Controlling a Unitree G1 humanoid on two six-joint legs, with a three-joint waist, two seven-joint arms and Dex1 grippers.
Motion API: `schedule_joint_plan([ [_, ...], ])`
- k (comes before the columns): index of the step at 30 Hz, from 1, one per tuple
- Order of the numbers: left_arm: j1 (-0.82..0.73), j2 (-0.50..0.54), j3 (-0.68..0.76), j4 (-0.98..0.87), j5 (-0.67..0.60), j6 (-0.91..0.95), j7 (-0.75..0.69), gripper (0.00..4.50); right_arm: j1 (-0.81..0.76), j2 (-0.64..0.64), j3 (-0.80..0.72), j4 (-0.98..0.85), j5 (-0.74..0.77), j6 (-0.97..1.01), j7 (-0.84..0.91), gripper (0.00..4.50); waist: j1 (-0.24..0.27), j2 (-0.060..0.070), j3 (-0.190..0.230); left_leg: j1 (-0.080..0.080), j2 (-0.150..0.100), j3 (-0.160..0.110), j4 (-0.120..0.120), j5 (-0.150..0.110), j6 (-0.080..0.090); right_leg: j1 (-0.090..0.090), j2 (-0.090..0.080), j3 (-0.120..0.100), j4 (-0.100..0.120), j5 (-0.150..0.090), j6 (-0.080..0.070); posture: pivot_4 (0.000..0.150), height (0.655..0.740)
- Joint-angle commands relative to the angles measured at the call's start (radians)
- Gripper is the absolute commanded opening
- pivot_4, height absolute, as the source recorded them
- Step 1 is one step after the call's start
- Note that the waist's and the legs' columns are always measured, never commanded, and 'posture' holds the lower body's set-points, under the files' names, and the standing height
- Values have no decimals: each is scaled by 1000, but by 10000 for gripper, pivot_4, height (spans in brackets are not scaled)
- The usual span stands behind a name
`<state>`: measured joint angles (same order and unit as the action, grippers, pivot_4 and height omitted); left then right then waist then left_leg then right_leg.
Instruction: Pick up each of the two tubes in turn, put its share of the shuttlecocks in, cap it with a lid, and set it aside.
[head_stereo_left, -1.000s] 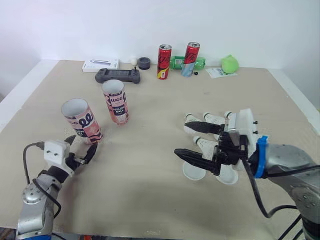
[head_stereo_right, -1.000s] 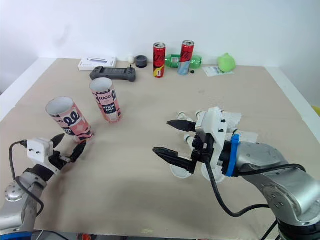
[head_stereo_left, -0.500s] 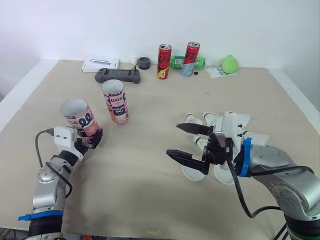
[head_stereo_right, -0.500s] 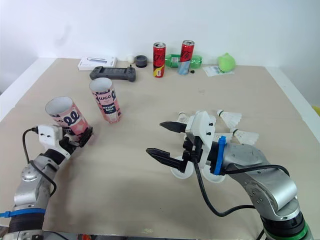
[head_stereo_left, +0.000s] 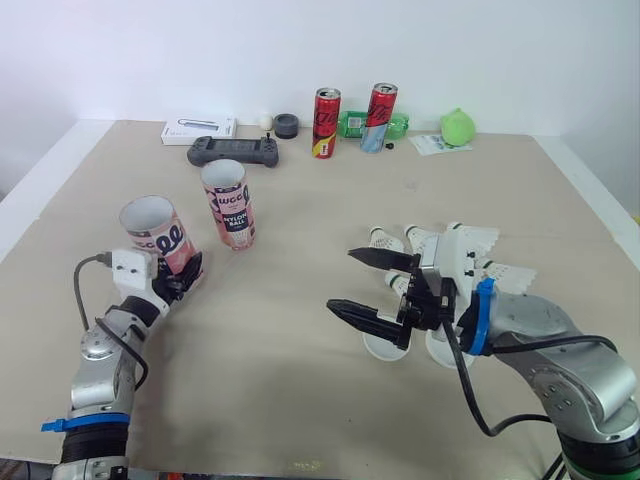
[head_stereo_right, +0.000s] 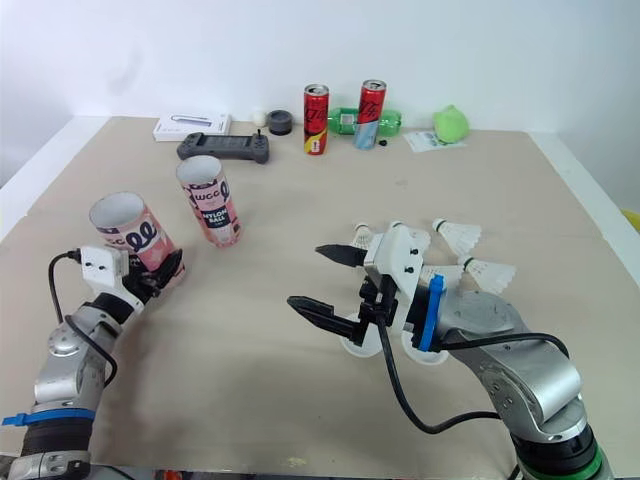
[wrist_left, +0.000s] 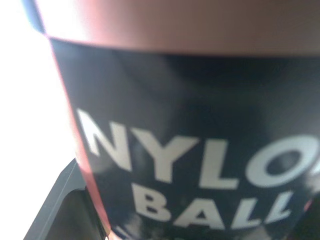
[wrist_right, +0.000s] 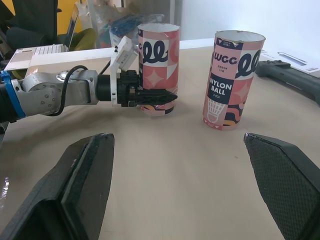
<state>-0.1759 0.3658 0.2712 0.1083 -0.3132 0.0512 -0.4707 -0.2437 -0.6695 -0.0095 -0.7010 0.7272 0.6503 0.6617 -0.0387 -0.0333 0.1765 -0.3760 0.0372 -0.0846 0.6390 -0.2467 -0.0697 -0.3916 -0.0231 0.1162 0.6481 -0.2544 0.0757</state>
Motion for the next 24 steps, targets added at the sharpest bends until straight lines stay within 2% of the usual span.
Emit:
schedule_joint_plan([
  [1, 8, 11, 14, -18, 4, -12, 13, 32759, -2, 5, -13, -18, 3, -16, 0, 45000, 0, 0, 0, 0, 0, 0, 0, 0, 0, 0, 0, 0, 0, 0, 0, 1500, 7400],
  [2, 8, 11, 17, -19, 3, -14, 16, 32759, -2, 5, -12, -18, 3, -15, 1, 45000, 0, 0, 0, 0, 0, 0, 0, 0, 0, 0, 0, 0, 0, 0, 0, 1500, 7400],
  [6, 10, 16, 12, -19, 10, -24, 20, 44626, 2, 6, -8, -17, -2, -17, 7, 45000, -3, 0, 0, 0, 0, 0, 0, 0, 0, 0, 0, 0, 0, 0, 0, 1500, 7400],
  [12, 10, 16, 7, -27, 11, -28, 20, 44626, 8, 8, -5, -17, -6, -18, 13, 45000, -6, 0, 0, 0, 0, 0, 0, 0, 0, 0, 0, 0, 0, 0, 0, 1500, 7400],
  [14, 11, 14, 8, -30, 10, -29, 23, 39502, 10, 8, -5, -17, -5, -17, 14, 45000, -6, 0, 0, 0, 0, 0, 0, 0, 0, 0, 0, 0, 0, 0, 0, 1500, 7400],
  [16, 13, 13, 7, -33, 6, -19, 24, 32457, 11, 5, -4, -18, -3, -13, 16, 45000, -6, 0, 0, 0, 0, 0, 0, 0, 0, 0, 0, 0, 0, 0, 0, 1500, 7400],
  [24, 20, 14, 7, -36, 8, -18, 28, 32457, 15, 2, -4, -20, -3, -10, 19, 45000, -6, 0, 0, 0, 0, 0, 0, 0, 0, 0, 0, 0, 0, 0, 1, 1500, 7400],
])
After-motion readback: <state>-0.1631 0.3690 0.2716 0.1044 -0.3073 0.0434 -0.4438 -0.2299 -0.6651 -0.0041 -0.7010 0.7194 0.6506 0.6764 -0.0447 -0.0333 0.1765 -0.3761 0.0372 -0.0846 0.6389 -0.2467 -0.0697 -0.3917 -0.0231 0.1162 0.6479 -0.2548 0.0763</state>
